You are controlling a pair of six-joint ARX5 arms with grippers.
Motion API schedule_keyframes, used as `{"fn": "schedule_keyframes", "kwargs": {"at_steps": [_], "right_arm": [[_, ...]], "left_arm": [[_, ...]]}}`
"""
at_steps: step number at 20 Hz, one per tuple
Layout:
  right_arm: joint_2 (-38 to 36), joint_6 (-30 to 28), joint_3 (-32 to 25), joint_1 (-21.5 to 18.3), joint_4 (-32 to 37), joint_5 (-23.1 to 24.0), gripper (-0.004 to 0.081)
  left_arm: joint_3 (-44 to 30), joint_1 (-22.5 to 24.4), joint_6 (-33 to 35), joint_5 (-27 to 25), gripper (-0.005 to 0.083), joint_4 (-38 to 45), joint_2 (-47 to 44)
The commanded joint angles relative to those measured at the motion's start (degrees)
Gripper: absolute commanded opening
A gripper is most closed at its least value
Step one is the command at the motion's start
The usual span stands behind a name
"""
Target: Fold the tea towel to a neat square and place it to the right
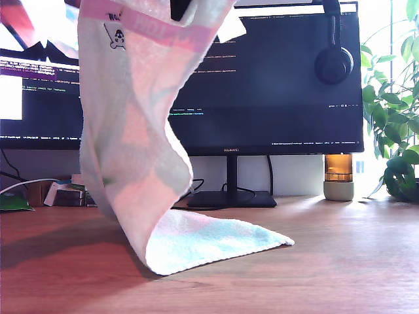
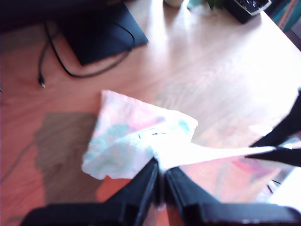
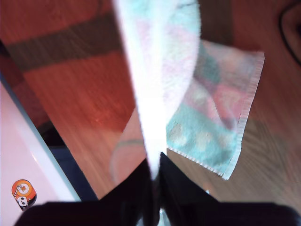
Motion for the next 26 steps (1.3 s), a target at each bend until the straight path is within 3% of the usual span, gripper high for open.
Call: {"fn": "schedule_keyframes", "kwargs": {"at_steps": [1,7,14,22,26], "right_arm": [[0.9,-2.0,-1.2,-2.0,-1.5,0.4,-0.0012],[0.9,-9.2,-2.7,-7.8,-0.9,0.4,-0.0012],[0.9,-11.9,-3.8,-13.6,1.7,-0.5,-0.0012],[0.9,-13.2,-17.0,-14.1,4.3,-0.5,-0.0012],[-2.9,-10.5,-22.9,-14.3,11.4,0.0,-0.0012]], "left_arm": [[0.0,1.8,0.5,-0.9,-0.0024,2.0,0.0],[-0.4,2.4,1.4,-0.8,-0.0024,8.8,3.8],[-2.4,2.4,1.6,0.0,-0.0024,14.4,6.3],[-9.5,2.2,1.6,1.9,-0.0024,18.8,6.3],[-13.7,2.2,1.6,3.0,-0.0024,22.0,6.3]]}}
